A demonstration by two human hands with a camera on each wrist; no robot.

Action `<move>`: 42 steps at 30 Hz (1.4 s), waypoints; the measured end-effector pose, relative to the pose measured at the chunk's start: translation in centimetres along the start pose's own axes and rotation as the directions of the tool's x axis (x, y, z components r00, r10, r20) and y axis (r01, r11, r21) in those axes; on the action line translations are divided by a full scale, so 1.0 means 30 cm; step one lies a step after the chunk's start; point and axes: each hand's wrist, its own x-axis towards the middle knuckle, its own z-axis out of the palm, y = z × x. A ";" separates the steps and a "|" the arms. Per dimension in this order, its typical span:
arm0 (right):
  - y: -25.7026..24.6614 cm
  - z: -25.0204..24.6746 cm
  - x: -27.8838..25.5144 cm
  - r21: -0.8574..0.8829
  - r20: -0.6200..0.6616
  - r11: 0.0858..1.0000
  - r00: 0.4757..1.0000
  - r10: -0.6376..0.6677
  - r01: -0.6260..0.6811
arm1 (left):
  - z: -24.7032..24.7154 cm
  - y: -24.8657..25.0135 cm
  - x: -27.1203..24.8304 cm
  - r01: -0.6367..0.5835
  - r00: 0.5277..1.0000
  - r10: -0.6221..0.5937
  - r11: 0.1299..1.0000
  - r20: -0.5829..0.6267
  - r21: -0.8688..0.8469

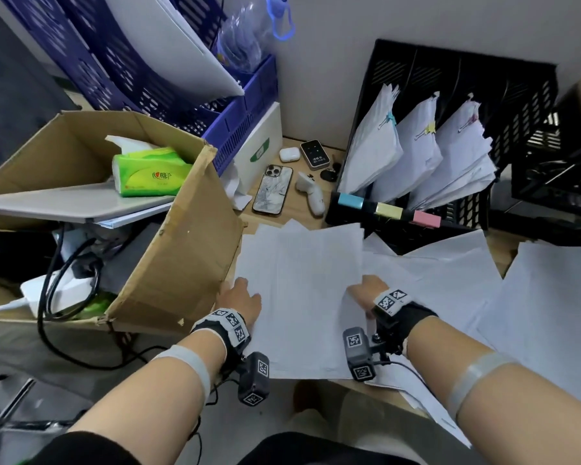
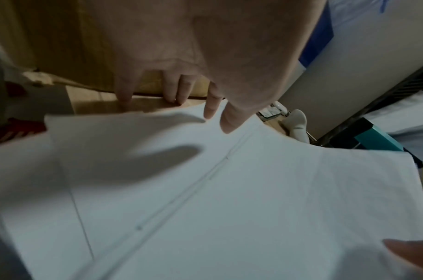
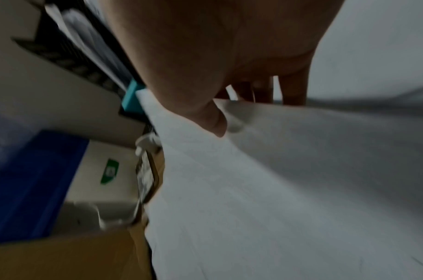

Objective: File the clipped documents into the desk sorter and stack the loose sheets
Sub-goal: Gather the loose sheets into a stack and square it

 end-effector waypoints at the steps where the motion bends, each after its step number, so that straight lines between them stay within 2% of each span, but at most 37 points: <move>1: -0.001 0.037 0.012 -0.010 0.023 0.999 0.999 0.030 -0.030 | 0.008 -0.003 -0.004 0.025 1.000 -0.025 0.999 0.004 -0.036; 4: -0.022 0.125 0.029 0.041 -0.014 0.996 0.997 0.077 -0.077 | 0.020 -0.005 -0.010 0.043 0.998 -0.046 0.995 -0.032 -0.086; 6: -0.044 0.163 0.027 0.106 0.006 0.992 0.998 0.064 -0.064 | 0.019 -0.008 0.001 0.070 0.996 -0.078 0.986 -0.044 -0.154; 10: -0.049 0.193 0.027 0.109 0.077 0.994 0.997 0.021 -0.030 | 0.030 -0.035 0.031 0.101 0.995 -0.096 0.950 0.029 -0.296; 14: -0.026 0.180 0.026 0.073 0.068 0.991 0.991 -0.114 0.109 | 0.034 -0.070 0.041 0.094 0.995 -0.073 0.935 0.073 -0.343; 19: -0.038 0.158 0.004 0.136 -0.048 0.956 0.966 -0.254 0.258 | 0.009 -0.056 0.005 0.058 0.998 -0.037 0.888 0.057 -0.456; 24: -0.084 0.090 0.037 -0.003 -0.137 0.951 0.942 -0.307 0.309 | 0.029 -0.042 0.029 0.102 0.992 -0.045 0.829 0.115 -0.550; 28: -0.111 0.057 0.073 -0.178 -0.096 0.924 0.928 -0.360 0.340 | 0.053 -0.033 0.029 0.157 0.987 -0.109 0.779 0.116 -0.607; 31: -0.134 0.045 0.122 -0.374 -0.090 0.865 0.915 -0.393 0.335 | 0.054 -0.008 0.021 0.219 0.976 -0.158 0.663 0.152 -0.716; 34: -0.152 0.036 0.180 -0.481 -0.062 0.809 0.908 -0.415 0.337 | 0.068 0.000 0.028 0.210 0.977 -0.158 0.620 0.142 -0.756; 36: -0.151 0.041 0.209 -0.529 -0.016 0.790 0.927 -0.375 0.311 | 0.078 -0.008 0.037 0.213 0.977 -0.157 0.611 0.147 -0.762; 39: -0.129 0.060 0.226 -0.564 -0.025 0.774 0.931 -0.363 0.287 | 0.094 -0.012 0.041 0.259 0.966 -0.151 0.544 0.211 -0.798; 42: -0.105 0.069 0.232 -0.471 -0.073 0.825 0.918 -0.389 0.312 | 0.101 0.000 0.044 0.248 0.967 -0.104 0.604 0.233 -0.757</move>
